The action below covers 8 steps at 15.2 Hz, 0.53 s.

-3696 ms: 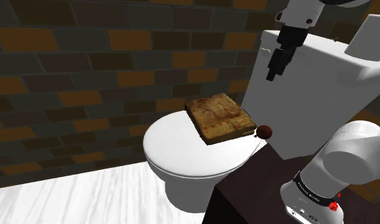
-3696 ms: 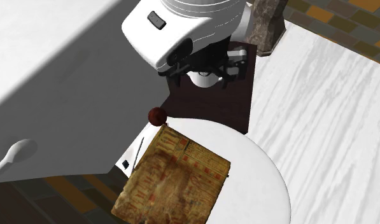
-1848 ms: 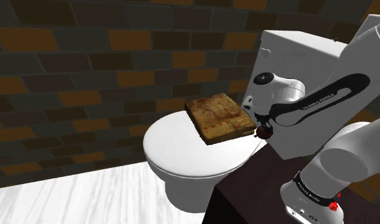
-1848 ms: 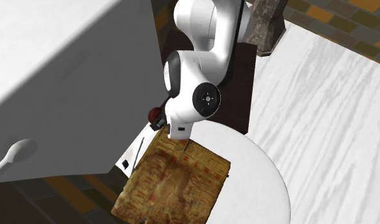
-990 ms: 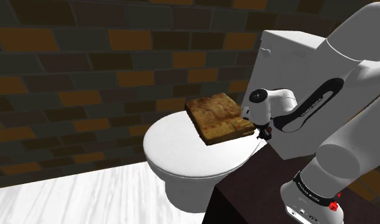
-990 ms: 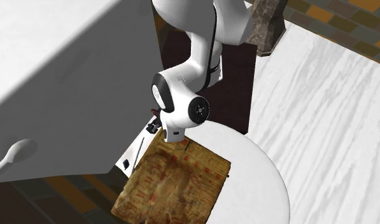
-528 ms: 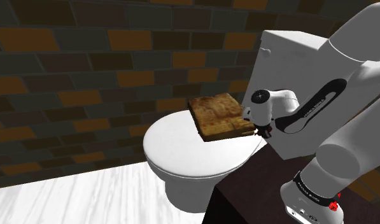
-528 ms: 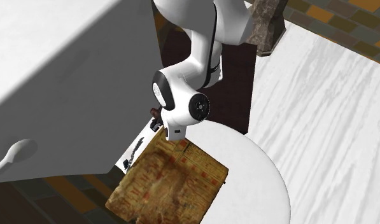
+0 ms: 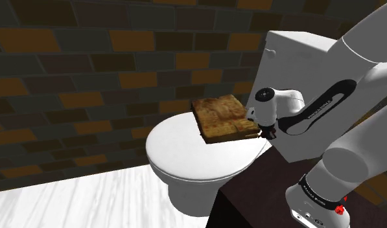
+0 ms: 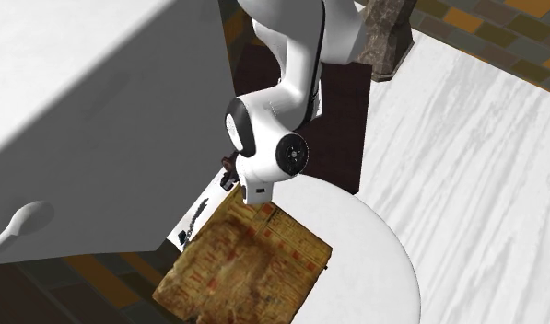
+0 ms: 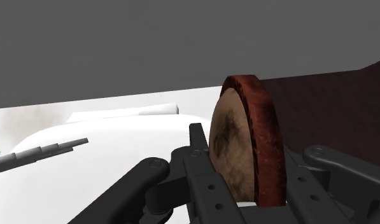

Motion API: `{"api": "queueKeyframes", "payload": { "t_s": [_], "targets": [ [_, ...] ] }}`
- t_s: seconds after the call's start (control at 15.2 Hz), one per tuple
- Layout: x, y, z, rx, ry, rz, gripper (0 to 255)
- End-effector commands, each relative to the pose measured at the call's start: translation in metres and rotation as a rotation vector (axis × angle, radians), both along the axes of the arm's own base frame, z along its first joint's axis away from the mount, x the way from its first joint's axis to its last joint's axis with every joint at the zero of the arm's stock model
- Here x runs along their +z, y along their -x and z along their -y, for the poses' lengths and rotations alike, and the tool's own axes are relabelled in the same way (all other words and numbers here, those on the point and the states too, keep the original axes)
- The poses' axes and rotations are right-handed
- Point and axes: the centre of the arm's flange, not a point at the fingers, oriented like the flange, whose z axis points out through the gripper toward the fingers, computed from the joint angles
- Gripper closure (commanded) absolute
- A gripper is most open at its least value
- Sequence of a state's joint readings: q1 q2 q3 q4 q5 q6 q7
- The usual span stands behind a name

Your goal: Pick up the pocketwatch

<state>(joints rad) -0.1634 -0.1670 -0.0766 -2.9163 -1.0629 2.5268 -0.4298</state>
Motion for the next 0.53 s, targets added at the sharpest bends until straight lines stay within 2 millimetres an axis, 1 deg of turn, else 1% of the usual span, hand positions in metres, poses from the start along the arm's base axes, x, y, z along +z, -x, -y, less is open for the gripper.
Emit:
{"api": "queueKeyframes", "payload": {
  "t_s": [0.0,0.46],
  "targets": [
    [0.011,-0.002,-0.001,0.002,-0.003,0.004,255],
    [0.048,-0.002,-0.001,0.002,-0.003,0.004,255]
  ]
}}
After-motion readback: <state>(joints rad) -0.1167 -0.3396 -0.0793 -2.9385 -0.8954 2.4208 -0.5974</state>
